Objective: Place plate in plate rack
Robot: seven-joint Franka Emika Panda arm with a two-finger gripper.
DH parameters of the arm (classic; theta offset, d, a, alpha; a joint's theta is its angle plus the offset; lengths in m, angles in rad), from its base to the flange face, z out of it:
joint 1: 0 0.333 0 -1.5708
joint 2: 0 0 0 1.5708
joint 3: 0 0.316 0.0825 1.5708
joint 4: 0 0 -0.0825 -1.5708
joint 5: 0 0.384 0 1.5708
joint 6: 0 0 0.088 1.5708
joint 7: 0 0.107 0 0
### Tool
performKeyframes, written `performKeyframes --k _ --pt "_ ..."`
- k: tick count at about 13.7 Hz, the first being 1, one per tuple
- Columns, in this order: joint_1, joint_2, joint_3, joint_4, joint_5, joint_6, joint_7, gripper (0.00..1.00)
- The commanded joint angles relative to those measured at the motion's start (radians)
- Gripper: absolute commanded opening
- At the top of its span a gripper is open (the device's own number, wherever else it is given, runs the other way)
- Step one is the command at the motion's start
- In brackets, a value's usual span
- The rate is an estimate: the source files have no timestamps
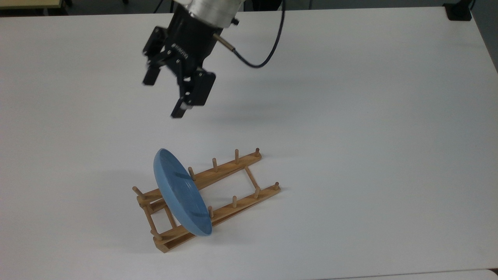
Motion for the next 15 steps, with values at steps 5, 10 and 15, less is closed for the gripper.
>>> performKeyframes --k 5,10,15 --pt "0.014 -0.126 -0.002 -0.009 0.541 -0.392 -0.097 1.00" --pt "0.045 -0.235 -0.060 -0.080 0.666 -0.459 -0.297 1.00" --pt "0.050 -0.255 -0.111 -0.090 0.743 -0.462 -0.864 1.00"
